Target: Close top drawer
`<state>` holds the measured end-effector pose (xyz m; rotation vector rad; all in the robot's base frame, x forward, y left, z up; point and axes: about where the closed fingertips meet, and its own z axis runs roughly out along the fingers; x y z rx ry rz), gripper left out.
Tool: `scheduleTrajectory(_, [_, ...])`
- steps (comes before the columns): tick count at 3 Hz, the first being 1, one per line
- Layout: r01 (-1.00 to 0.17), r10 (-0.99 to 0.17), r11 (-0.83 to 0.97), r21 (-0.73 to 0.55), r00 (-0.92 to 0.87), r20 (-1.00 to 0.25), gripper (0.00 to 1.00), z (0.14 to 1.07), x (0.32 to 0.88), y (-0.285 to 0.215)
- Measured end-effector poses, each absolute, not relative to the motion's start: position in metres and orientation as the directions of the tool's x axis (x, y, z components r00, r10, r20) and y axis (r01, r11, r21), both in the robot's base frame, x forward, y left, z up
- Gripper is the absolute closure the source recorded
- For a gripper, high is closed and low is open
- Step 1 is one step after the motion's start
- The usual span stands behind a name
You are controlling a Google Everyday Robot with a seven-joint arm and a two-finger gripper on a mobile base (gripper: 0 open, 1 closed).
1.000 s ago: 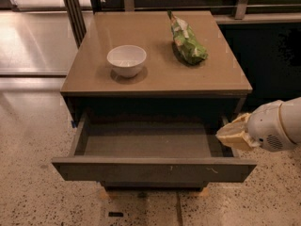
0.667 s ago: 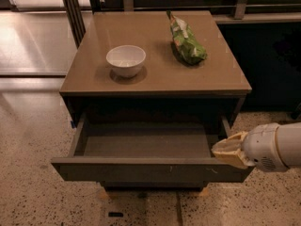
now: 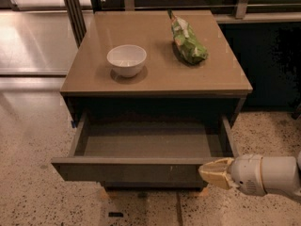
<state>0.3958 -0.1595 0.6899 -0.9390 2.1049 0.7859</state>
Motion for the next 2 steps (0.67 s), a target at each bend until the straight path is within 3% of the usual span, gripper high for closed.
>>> scheduleTrajectory(2, [-0.770,-0.348,0.567,0.293,-0.546,-0.762,1.00,0.6487,0.4079,-0.1605])
